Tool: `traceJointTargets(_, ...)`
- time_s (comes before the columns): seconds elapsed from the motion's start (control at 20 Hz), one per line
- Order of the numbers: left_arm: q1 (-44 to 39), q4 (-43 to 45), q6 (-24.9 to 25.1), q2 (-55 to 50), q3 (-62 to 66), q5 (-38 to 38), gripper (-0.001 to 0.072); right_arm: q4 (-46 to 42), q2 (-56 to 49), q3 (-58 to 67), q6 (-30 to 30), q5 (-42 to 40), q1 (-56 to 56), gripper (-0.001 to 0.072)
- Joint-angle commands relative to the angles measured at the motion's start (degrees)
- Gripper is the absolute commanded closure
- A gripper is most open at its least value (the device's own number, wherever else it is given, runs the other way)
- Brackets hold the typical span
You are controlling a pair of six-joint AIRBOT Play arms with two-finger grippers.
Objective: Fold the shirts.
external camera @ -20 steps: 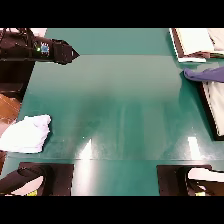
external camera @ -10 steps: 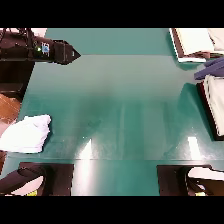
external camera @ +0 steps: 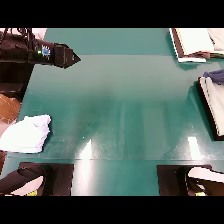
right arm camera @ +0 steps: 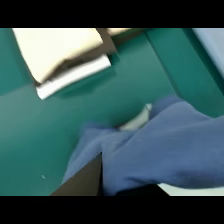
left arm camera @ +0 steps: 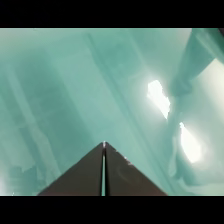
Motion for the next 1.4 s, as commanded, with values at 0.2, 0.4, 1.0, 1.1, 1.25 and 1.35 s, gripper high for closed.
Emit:
traceJointTargets(0.2,0.0,0.0,0.6,0.0,0.0,-1.8,0.0685,-12.2,9.5,-20.1,0.3,6.3,-7.1,0.0694)
traceJointTargets(0.4,0.0,0.0,0.6,0.0,0.0,-1.8,0.0685,-13.5,13.9,-30.4,0.3,5.1,-14.1,0.0103)
traceJointTargets(1.0,0.0,1.0,0.6,0.0,0.0,-0.7,0.0684,7.5,17.0,-23.8,0.4,2.1,11.0,0.0018)
traceJointTargets(1.1,0.0,1.3,0.5,0.0,0.0,-0.4,0.0684,7.5,17.0,-23.7,0.4,-0.3,20.5,0.0026)
traceJointTargets(1.25,0.0,1.1,0.5,0.0,0.0,-0.4,0.0684,7.4,16.9,-23.7,0.4,-2.1,31.8,0.0381)
traceJointTargets(1.35,0.0,1.1,0.5,0.0,0.0,-0.4,0.0684,7.4,16.9,-23.7,0.3,-3.2,37.2,0.0571)
